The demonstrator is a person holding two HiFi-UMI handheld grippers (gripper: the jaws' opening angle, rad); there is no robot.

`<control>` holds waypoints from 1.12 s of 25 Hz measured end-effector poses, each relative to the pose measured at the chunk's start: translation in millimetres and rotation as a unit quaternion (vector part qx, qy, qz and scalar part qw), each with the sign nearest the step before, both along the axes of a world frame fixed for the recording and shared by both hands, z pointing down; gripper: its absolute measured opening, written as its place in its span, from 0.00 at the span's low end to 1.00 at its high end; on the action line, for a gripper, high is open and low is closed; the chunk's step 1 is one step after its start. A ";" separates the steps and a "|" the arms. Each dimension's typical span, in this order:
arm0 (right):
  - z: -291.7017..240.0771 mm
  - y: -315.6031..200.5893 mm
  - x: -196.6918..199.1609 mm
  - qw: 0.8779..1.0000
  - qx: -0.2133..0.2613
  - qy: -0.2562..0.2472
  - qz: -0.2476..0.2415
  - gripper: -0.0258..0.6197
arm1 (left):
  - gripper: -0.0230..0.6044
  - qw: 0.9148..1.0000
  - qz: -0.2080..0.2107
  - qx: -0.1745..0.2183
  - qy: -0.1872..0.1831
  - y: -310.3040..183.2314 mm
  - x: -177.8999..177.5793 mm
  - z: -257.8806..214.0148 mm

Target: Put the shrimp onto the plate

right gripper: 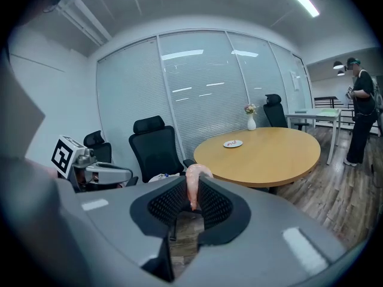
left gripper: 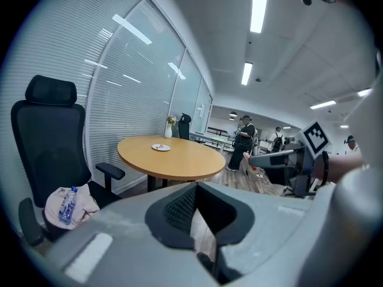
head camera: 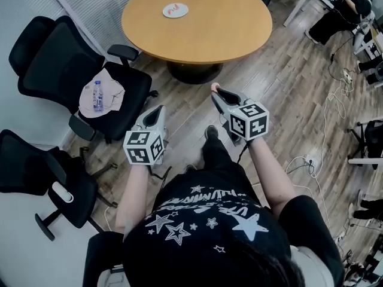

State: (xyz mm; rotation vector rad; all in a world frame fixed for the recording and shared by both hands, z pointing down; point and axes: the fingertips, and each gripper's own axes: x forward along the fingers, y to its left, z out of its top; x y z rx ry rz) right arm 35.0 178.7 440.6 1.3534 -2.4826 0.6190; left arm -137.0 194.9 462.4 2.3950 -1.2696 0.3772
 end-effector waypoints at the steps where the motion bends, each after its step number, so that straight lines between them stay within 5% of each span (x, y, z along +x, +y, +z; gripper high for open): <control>1: 1.9 -8.9 0.0 1.000 -0.002 -0.001 -0.003 0.14 | 0.04 1.000 -0.004 -0.001 -0.002 -6.1 -0.9 1.2; 28: 1.7 -263.6 80.8 0.995 -0.010 -0.041 -0.087 0.14 | 0.04 0.994 -0.109 0.006 -0.011 -234.0 73.6 -8.7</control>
